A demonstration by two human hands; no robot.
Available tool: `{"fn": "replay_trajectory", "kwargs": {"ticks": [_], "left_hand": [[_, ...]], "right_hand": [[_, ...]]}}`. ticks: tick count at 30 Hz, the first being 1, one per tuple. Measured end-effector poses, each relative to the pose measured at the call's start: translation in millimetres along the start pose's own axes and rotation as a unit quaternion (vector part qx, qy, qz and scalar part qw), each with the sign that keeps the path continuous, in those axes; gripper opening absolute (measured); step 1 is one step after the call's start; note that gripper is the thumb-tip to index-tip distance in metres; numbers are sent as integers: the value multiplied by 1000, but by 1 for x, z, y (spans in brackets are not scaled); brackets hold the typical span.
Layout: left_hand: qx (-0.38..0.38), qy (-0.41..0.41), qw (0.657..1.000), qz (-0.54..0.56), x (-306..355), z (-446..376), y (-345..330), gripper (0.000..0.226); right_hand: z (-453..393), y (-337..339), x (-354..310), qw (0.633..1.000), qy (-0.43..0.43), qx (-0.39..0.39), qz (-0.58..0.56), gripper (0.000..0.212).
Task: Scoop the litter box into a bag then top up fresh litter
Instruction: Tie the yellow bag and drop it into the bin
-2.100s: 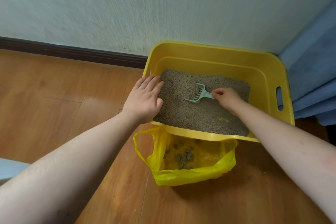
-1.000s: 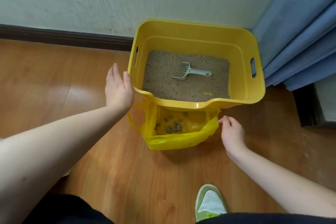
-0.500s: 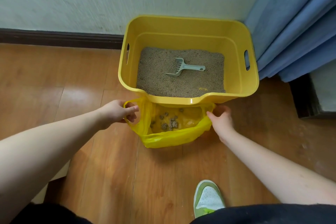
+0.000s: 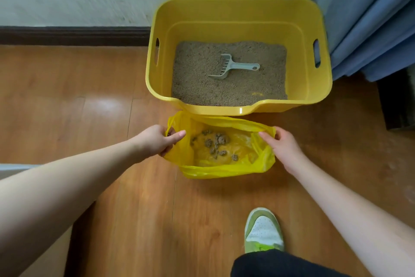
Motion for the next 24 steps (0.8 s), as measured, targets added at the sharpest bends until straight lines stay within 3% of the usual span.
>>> {"fn": "replay_trajectory", "kwargs": {"ticks": [5,9,14,17,21,24], "left_hand": [[95,-2,992,78,1,33,-6,44],[159,3,986,52,10,71,-3,44],[189,12,967,170,41,129,0,33],[186,13,957,221,66,167,11,29],[161,10,948,273,103,220,33,22],[125,7,950,285,136,260,53,15]], "right_hand": [[21,15,15,993,-13,58,99,16],[56,26,7,997,-56,15,44,8],[116,39,-26,997,-43,12,66,11],[159,50,-50,991,-43,35,125,34],[220,71,-90,987,-54,97,115,32],[267,81,-119,993,-98,56,31,21]]}}
Point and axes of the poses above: each hand's wrist, its own z-axis away from the middle knuckle, its own y-axis out of the back of the hand, x = y × z, the point moved 5 cm from there along -z, towards the middle knuckle, and after that the axes turned 12 degrees about -y, right-handed, at the moved point
